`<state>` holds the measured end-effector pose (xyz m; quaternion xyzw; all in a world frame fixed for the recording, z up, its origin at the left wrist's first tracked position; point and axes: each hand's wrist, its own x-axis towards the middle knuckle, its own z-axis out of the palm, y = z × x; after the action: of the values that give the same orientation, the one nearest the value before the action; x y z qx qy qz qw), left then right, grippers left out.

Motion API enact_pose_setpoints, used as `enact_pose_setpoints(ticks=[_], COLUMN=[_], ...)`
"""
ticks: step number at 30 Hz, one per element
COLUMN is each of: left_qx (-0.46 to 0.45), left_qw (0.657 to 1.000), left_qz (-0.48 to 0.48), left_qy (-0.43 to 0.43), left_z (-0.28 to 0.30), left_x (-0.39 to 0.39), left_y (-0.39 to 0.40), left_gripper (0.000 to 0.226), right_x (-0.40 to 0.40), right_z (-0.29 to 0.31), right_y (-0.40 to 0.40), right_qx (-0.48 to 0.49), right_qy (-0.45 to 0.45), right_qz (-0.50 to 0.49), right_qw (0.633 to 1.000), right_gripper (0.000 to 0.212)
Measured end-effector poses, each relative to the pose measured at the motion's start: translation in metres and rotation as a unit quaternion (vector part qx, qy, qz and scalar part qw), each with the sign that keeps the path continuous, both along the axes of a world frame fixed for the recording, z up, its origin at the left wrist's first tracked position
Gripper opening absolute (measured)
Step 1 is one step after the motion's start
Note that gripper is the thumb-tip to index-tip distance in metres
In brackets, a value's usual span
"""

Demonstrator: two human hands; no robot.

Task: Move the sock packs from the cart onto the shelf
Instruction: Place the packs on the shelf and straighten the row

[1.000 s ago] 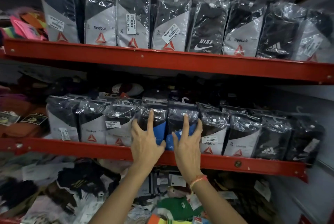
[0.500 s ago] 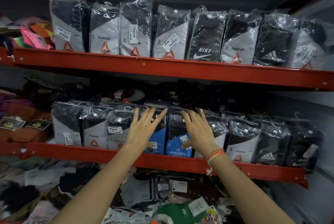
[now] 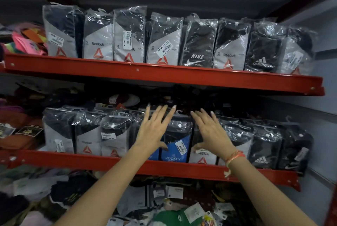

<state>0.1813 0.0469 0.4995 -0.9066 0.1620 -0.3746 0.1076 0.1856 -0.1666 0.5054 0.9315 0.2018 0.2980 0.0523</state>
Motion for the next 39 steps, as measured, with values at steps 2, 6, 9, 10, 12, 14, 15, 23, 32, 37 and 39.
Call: enact_pose_setpoints(ticks=[2, 6, 9, 10, 12, 14, 15, 23, 32, 37, 39], left_qx=[0.013, 0.007, -0.019, -0.022, -0.022, -0.022, -0.025, 0.016, -0.008, 0.004, 0.010], left_qw=[1.000, 0.995, 0.989, 0.990, 0.992, 0.994, 0.994, 0.989, 0.991, 0.990, 0.991], left_qz=[-0.021, -0.054, -0.073, -0.078, -0.078, -0.080, -0.084, -0.143, -0.125, -0.137, -0.130], left_qy=[0.008, 0.084, 0.124, 0.118, 0.097, 0.073, 0.063, 0.028, 0.036, 0.026, 0.023], left_z=[0.007, 0.019, 0.024, 0.022, 0.014, 0.006, 0.005, 0.002, -0.013, -0.014, -0.013], left_x=[0.004, 0.018, 0.024, 0.024, 0.021, 0.019, 0.018, 0.013, 0.030, 0.027, 0.023], left_y=[-0.016, -0.043, -0.048, -0.048, -0.047, -0.045, -0.045, -0.084, -0.128, -0.124, -0.124], left_gripper=[0.134, 0.114, 0.098, 0.094, 0.089, 0.087, 0.086, 0.104, 0.100, 0.101, 0.102], right_x=[-0.001, -0.007, -0.009, -0.009, -0.009, -0.010, -0.010, -0.021, -0.025, -0.020, -0.020], right_z=[0.008, 0.014, 0.016, 0.014, 0.009, 0.003, 0.002, 0.031, 0.018, 0.016, 0.020], right_y=[-0.016, -0.032, -0.035, -0.036, -0.034, -0.033, -0.033, -0.073, -0.108, -0.110, -0.115], right_qx=[0.019, 0.030, 0.042, 0.037, 0.027, 0.026, 0.023, 0.023, 0.041, 0.042, 0.031], right_qy=[0.032, 0.090, 0.093, 0.086, 0.064, 0.051, 0.050, 0.101, 0.076, 0.091, 0.110], right_qz=[-0.021, -0.038, -0.037, -0.037, -0.036, -0.033, -0.031, -0.075, -0.085, -0.085, -0.086], right_qw=[0.999, 0.995, 0.994, 0.995, 0.997, 0.998, 0.998, 0.992, 0.993, 0.991, 0.990], right_gripper=[0.120, 0.105, 0.097, 0.095, 0.093, 0.091, 0.091, 0.102, 0.084, 0.086, 0.096])
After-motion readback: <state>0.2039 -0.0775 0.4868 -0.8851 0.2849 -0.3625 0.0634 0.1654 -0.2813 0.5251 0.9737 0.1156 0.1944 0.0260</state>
